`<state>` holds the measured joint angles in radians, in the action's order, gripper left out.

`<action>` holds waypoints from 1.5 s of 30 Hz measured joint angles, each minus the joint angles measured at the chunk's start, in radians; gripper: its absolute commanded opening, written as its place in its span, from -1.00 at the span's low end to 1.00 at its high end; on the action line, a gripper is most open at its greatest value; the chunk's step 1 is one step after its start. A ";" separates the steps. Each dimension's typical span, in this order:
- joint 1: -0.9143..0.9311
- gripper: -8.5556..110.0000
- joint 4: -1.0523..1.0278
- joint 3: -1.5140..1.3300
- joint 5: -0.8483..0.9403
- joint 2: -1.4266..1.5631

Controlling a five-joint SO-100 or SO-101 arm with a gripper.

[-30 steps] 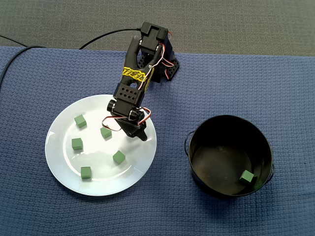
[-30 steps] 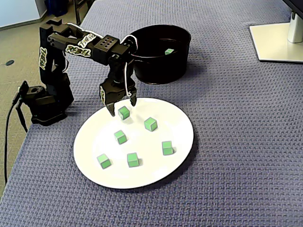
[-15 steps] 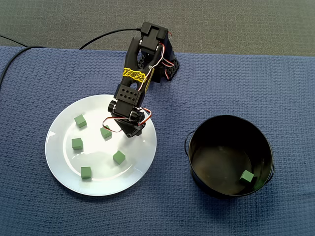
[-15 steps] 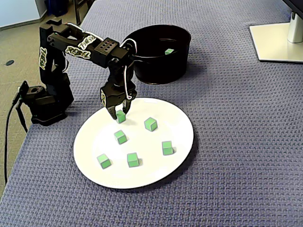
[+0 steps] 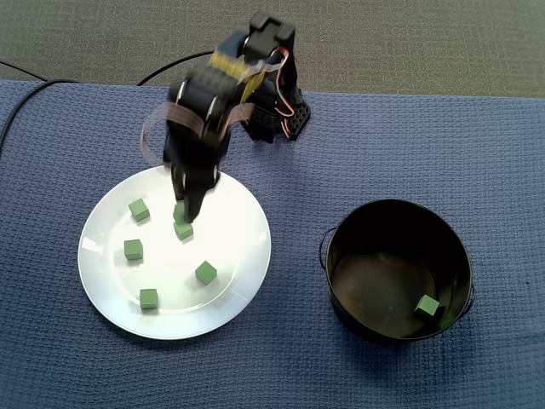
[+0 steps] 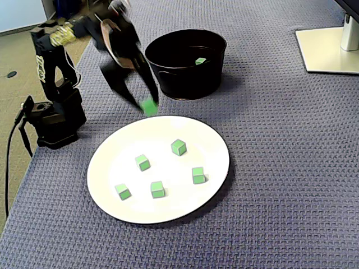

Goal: Pick up the items on the white plate and put them in the black container.

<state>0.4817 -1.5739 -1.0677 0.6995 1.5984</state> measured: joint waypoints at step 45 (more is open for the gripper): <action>-0.891 -0.25 0.494 -0.390 -0.379 0.143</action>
<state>-0.4096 -1.0799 -1.4573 0.3206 1.7411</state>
